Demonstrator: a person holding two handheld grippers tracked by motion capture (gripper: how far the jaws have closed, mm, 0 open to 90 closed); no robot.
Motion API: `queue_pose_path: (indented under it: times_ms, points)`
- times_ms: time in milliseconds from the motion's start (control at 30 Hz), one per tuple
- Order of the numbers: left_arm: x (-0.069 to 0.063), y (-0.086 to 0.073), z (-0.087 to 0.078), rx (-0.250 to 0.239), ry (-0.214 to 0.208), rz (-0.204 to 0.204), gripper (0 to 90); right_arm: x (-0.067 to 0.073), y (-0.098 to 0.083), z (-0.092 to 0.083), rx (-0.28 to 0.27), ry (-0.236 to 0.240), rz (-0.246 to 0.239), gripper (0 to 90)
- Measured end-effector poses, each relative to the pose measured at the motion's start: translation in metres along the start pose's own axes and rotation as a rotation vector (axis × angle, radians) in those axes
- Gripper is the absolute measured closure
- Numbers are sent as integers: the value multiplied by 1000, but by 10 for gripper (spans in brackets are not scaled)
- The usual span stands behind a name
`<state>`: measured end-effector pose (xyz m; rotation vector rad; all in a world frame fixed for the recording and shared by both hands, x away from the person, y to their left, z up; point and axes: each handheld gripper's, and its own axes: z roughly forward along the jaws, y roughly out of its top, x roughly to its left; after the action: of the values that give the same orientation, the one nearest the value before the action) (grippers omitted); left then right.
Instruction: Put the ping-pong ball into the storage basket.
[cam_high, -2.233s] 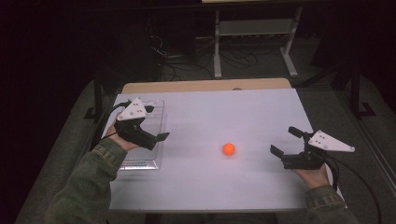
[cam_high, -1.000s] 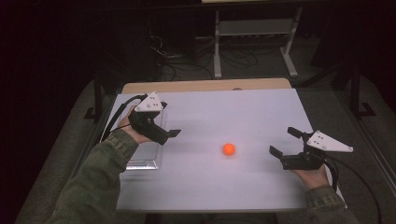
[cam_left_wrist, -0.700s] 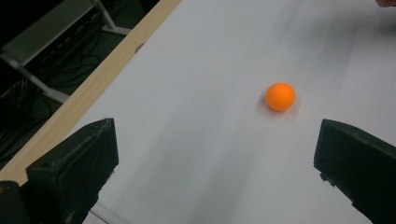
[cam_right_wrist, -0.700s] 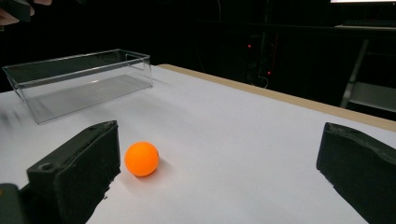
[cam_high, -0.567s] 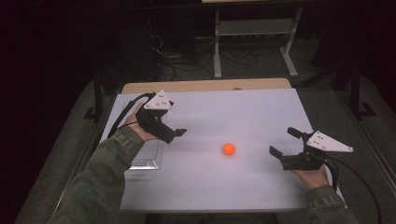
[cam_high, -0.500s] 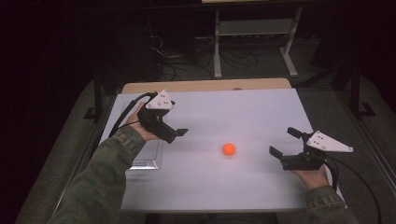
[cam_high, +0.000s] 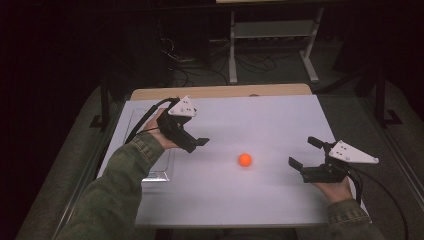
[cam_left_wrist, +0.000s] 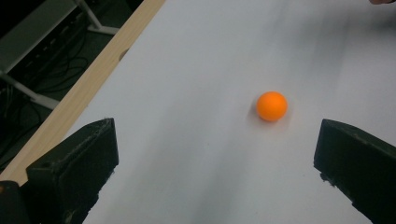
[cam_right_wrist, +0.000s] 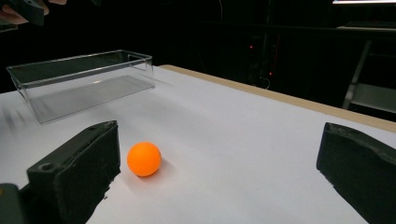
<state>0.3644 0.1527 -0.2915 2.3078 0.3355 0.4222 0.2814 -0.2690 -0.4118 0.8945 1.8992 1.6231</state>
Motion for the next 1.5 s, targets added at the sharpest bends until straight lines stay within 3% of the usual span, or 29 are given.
queue_pose_path:
  times_ms: [300, 1500]
  points:
    - [-2, 8, 10, 19, -20, 24, 0, 0, 0, -1, -5, 2, -1, 0]
    - [-5, 19, 36, 74, -68, 46, 0, 1, 0, -2, -2, 9, -6, 0]
